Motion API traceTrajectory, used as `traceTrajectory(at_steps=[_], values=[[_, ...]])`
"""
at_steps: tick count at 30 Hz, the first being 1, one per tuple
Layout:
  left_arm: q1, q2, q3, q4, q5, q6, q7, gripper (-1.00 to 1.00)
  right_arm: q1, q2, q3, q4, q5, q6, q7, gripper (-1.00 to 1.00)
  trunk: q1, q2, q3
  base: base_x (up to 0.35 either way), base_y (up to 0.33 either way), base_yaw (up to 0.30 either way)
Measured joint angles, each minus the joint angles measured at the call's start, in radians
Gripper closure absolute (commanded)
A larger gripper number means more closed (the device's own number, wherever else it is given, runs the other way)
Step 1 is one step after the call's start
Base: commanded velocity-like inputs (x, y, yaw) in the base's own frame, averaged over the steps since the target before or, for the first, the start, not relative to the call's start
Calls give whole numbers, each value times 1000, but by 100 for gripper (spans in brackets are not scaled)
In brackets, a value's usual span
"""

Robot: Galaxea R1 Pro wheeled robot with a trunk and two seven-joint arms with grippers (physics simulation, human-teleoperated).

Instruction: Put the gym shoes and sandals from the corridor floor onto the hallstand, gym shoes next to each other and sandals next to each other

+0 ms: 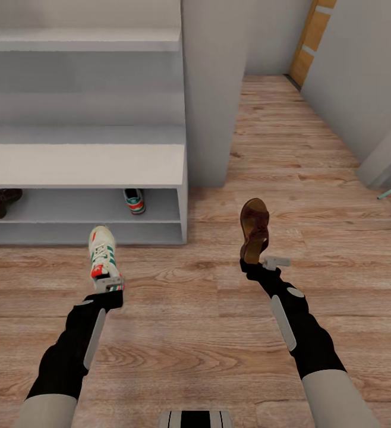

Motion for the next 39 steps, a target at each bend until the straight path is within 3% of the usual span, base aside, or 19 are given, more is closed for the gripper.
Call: traceTrajectory(at_steps=[9, 17, 28, 31, 32, 34, 36, 39], values=[[-123, 0, -51, 13, 0, 77, -1, 100, 0, 1, 0, 0, 0, 2, 0, 100, 0, 0, 0, 0, 0, 0], [-226, 0, -54, 150, 3, 146, -12, 100, 0, 1, 0, 0, 0, 2, 0, 100, 0, 0, 0, 0, 0, 0], [-248, 9, -55, 281, 0, 151, -60, 100, 0, 1, 0, 0, 0, 3, 0, 100, 0, 0, 0, 0, 0, 0], [-252, 24, -56, 289, -7, 152, -73, 100, 0, 1, 0, 0, 0, 3, 0, 100, 0, 0, 0, 0, 0, 0], [-253, 43, -56, 290, -10, 152, -84, 100, 0, 1, 0, 0, 0, 3, 0, 100, 0, 0, 0, 0, 0, 0], [-254, 64, -56, 291, -3, 151, -137, 100, 0, 1, 0, 0, 0, 3, 0, 100, 0, 0, 0, 0, 0, 0], [-254, 91, -56, 291, -5, 151, -227, 100, 0, 1, 0, 0, 0, 3, 0, 100, 0, 0, 0, 0, 0, 0], [-254, 116, -59, 290, -13, 151, -268, 100, 0, 1, 0, 0, 0, 3, 0, 100, 0, 0, 0, 0, 0, 0]])
